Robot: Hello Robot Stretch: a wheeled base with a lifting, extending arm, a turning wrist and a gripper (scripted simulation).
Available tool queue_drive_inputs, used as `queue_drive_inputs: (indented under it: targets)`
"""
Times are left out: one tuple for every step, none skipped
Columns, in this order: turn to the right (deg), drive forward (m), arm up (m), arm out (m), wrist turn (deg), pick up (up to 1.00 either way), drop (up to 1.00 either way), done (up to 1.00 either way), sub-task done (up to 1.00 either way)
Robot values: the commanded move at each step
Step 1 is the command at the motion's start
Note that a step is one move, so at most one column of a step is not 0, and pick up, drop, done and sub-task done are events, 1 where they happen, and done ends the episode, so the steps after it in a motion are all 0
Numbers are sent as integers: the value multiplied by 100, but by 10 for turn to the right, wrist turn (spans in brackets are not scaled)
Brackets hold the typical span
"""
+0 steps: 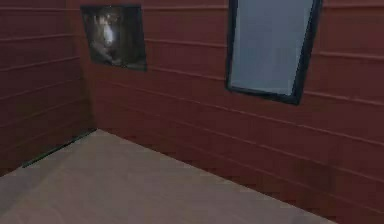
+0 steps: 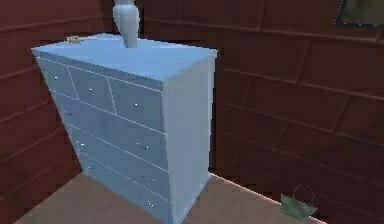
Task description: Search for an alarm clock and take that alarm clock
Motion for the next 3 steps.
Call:
queue_drive_inputs:
  targets:
    - [-450, 0, 0, 0, 0, 0, 0, 0, 0]
    - [-450, 0, 0, 0, 0, 0, 0, 0, 0]
    - [-330, 0, 0, 0, 0, 0, 0, 0, 0]
